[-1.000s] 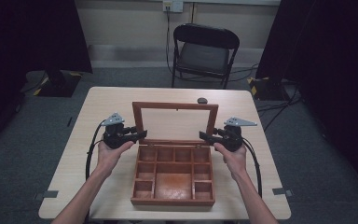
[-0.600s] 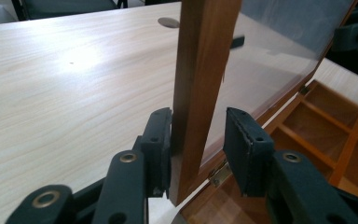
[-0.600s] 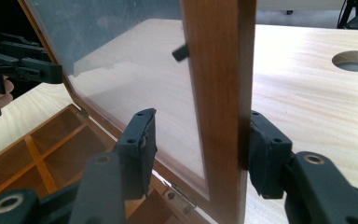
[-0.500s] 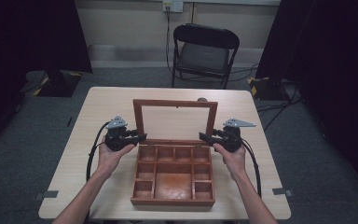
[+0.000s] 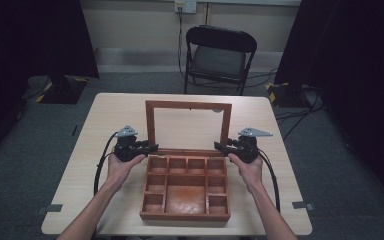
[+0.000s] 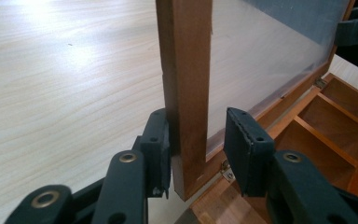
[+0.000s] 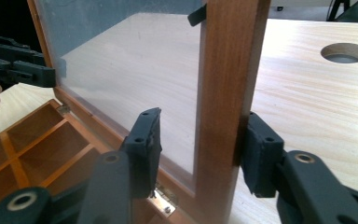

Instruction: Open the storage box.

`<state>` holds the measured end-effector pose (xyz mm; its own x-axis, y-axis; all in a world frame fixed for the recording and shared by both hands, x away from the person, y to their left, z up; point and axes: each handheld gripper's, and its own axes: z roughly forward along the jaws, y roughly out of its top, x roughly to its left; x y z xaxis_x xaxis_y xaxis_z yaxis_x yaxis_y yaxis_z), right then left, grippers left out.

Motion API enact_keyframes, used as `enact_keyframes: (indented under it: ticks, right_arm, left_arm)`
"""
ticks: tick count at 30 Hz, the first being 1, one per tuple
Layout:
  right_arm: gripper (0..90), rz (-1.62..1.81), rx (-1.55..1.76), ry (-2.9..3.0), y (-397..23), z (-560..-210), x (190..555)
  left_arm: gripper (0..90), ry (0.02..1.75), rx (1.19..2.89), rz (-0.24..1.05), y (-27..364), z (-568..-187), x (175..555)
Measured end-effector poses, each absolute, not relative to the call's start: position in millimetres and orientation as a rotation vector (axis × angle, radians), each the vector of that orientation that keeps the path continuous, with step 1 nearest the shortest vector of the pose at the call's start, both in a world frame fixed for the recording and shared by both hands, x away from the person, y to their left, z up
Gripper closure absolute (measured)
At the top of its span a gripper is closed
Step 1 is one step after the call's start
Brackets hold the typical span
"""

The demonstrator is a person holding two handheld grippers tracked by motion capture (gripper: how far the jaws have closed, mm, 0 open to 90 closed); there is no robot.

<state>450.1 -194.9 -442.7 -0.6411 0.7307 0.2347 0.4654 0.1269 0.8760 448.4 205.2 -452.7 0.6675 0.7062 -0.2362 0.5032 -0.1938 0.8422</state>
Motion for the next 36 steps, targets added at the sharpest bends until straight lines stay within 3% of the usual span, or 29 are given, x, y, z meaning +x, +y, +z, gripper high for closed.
enact_keyframes:
  ticks: [3,15,36]
  right_arm:
    - [58.2,1.511,1.184,2.149,-195.8,-443.9,451.0]
    - [55.5,1.508,1.218,2.144,-196.9,-449.8,456.4]
    - [50.6,1.512,1.253,2.135,-193.2,-454.2,467.0]
  left_arm:
    - [58.7,0.965,1.860,0.230,203.7,-456.6,451.3]
    - [53.5,0.986,1.828,0.174,203.2,-463.9,459.0]
    - [56.1,1.025,1.793,0.122,206.7,-462.9,470.8]
